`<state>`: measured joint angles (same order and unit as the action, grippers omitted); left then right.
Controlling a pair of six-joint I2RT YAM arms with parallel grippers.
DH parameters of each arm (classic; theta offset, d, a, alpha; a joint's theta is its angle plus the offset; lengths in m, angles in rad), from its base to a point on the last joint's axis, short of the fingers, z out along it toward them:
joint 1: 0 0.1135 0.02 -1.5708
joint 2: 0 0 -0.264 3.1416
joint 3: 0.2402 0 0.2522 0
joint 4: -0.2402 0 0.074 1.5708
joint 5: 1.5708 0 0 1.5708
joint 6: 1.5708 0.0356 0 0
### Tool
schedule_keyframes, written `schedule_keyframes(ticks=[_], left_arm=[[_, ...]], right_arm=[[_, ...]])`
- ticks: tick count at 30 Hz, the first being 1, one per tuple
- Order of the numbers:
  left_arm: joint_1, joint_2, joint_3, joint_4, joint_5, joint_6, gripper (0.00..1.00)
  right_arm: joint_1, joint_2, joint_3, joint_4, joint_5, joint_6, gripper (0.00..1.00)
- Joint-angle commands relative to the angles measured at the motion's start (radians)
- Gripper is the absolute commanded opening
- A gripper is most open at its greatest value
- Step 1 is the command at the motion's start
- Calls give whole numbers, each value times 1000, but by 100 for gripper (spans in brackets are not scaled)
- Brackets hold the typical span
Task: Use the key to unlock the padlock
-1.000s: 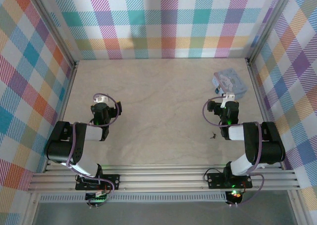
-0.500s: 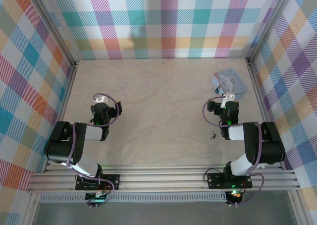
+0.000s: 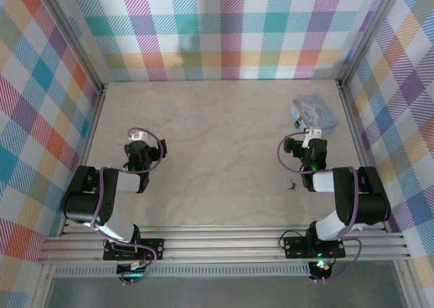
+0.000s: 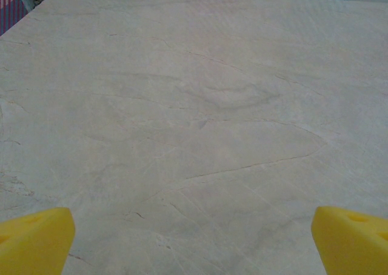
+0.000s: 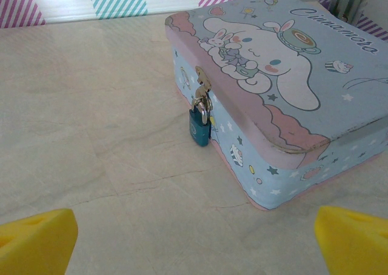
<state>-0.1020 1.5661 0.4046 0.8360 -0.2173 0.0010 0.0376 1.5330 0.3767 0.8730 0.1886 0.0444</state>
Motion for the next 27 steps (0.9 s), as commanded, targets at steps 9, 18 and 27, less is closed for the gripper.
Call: schedule_keyframes(ticks=[9,18,27], left_arm=[[6,-120,145,-365,23,1,100],[-1,-245,245,-618,124,-177,99],[-86,-144,411,-821,243,-299,95]], right_arm=[[-8,-1,1,17,-17,12,100],[-5,-148,94,-308,-29,11,100],[-5,-57,600,-948,74,70,96]])
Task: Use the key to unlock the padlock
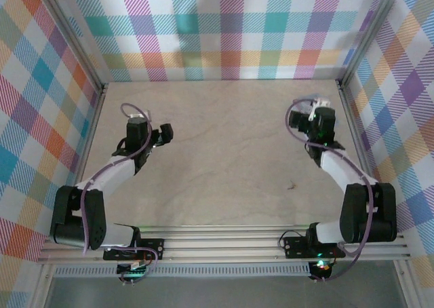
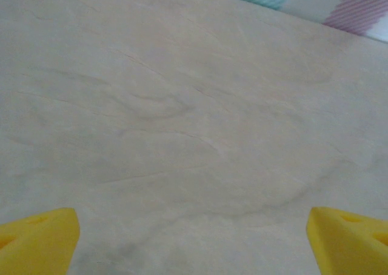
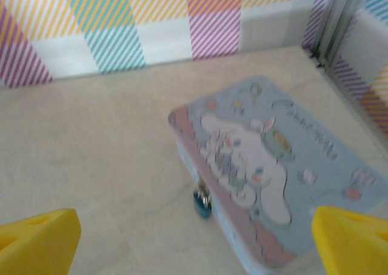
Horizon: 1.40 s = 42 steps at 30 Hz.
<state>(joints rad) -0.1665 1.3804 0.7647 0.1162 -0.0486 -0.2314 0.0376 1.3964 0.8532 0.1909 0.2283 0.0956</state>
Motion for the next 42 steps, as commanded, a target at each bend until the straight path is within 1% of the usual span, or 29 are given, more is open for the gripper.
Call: schedule_keyframes(ticks=[1,5,8,13,15,17,21,24,31,36,38,42], left_arm=[[-32,62,68,-108,105,-74,95],[-71,144,119,-118,182,-92,95],[-91,198,156,-120,234,-98,94],[-109,257,203,-137,294,-95,93],[-113,272,213,-143,311,-94,93],[-116,280,216,-144,324,-94,93],[-117,284,218,-146,331,-89,93],[-117,283,222,-157,331,-82,93],[-116,261,218,-191,282,-85,94],[-116,256,252,-297,209,-162,94],[-116,253,267,-329,205,-184,93],[-116,231,269,-366,191,-229,92]], right_arm=[[-4,137,202,-318,44,9,96],[-5,400,541,-562,78,-28,96],[-5,563,739,-684,79,-35,96],[-5,734,949,-821,46,-89,95],[-2,768,994,-871,29,-108,94],[3,768,976,-871,-7,-140,92],[28,721,876,-823,-108,-234,87],[56,686,812,-815,-188,-277,84],[125,628,682,-789,-254,-284,78],[240,581,647,-796,-300,-311,75],[298,570,641,-797,-300,-312,73],[399,548,627,-791,-312,-290,73]])
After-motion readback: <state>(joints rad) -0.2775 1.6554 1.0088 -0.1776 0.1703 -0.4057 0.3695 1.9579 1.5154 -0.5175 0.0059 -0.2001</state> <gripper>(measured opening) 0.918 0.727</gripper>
